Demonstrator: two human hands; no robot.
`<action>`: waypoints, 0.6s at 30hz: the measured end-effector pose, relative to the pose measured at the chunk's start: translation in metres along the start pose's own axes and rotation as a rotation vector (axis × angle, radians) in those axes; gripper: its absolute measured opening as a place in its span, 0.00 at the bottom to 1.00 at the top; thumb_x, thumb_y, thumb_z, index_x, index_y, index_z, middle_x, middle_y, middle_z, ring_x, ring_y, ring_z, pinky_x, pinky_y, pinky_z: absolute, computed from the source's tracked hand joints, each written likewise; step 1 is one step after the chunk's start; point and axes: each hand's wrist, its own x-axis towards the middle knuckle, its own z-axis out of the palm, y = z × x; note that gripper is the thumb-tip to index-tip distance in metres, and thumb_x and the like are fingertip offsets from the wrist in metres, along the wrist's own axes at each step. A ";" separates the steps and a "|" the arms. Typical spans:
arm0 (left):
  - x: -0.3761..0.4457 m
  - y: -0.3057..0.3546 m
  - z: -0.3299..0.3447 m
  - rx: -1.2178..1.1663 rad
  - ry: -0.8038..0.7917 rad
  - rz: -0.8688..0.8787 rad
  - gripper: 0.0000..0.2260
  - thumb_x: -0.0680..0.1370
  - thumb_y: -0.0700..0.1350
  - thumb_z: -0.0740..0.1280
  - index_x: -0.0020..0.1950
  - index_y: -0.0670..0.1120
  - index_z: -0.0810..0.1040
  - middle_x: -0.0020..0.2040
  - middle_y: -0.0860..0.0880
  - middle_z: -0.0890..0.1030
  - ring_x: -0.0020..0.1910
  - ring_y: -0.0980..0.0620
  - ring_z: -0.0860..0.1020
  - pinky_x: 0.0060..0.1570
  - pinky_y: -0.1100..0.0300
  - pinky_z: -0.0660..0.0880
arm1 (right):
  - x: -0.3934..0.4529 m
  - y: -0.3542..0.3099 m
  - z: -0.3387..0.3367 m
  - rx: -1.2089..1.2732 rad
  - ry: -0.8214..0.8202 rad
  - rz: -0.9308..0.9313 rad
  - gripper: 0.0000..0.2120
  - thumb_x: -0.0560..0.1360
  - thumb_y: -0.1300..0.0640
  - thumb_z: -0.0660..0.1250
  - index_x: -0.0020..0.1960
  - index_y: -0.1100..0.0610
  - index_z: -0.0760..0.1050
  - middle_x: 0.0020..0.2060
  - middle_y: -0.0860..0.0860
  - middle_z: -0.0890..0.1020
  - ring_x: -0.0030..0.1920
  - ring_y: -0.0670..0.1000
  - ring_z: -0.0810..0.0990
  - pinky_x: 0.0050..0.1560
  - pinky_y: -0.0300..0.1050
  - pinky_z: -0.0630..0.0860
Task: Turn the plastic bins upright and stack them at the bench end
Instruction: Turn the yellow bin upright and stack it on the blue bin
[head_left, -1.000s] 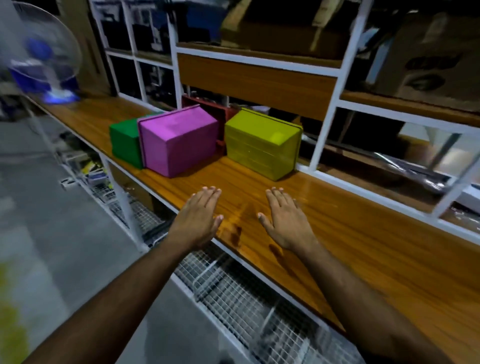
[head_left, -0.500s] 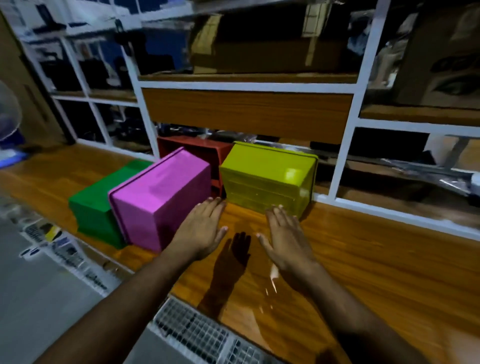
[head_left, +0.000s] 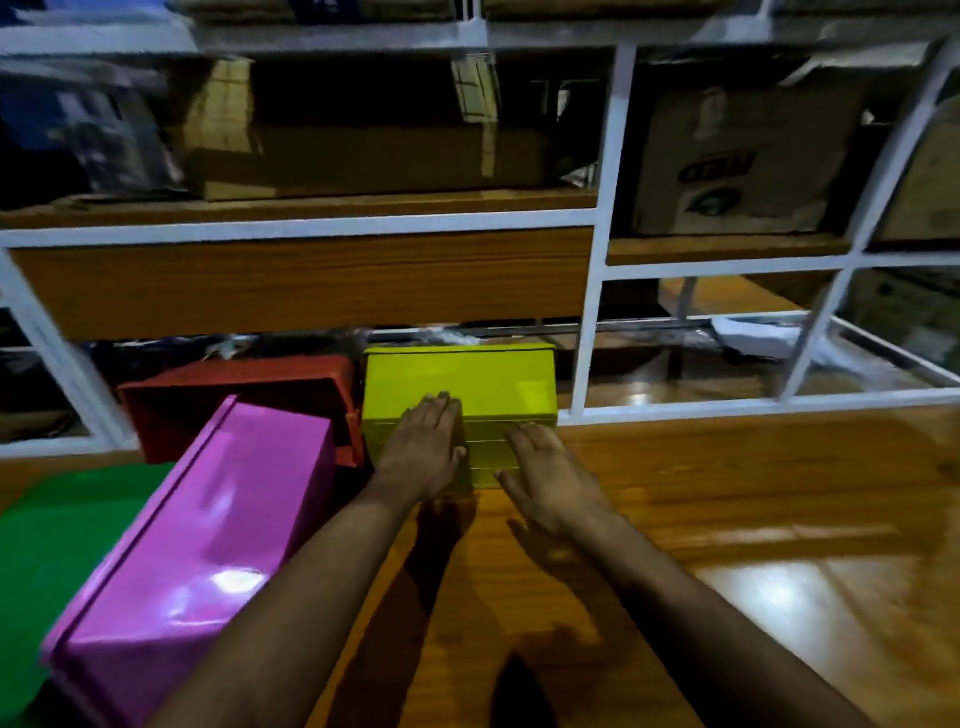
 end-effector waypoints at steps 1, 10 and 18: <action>0.001 -0.002 0.002 0.006 -0.006 -0.006 0.31 0.80 0.54 0.58 0.79 0.44 0.51 0.80 0.44 0.54 0.78 0.44 0.53 0.76 0.48 0.53 | 0.005 -0.002 -0.002 -0.009 0.000 0.002 0.29 0.81 0.45 0.56 0.77 0.56 0.58 0.74 0.56 0.65 0.73 0.55 0.62 0.70 0.48 0.64; -0.028 0.013 0.015 0.012 0.295 -0.009 0.20 0.76 0.55 0.60 0.65 0.50 0.69 0.62 0.49 0.73 0.59 0.46 0.70 0.55 0.50 0.70 | 0.053 0.004 -0.005 -0.064 0.064 -0.063 0.23 0.78 0.52 0.63 0.72 0.58 0.68 0.72 0.57 0.69 0.72 0.59 0.66 0.66 0.57 0.70; -0.035 0.005 0.002 -0.562 0.311 -0.179 0.32 0.77 0.50 0.66 0.76 0.46 0.55 0.70 0.43 0.66 0.66 0.45 0.69 0.64 0.50 0.70 | 0.093 0.005 -0.006 -0.332 0.042 -0.055 0.34 0.77 0.45 0.63 0.77 0.55 0.56 0.75 0.57 0.63 0.75 0.59 0.60 0.69 0.66 0.60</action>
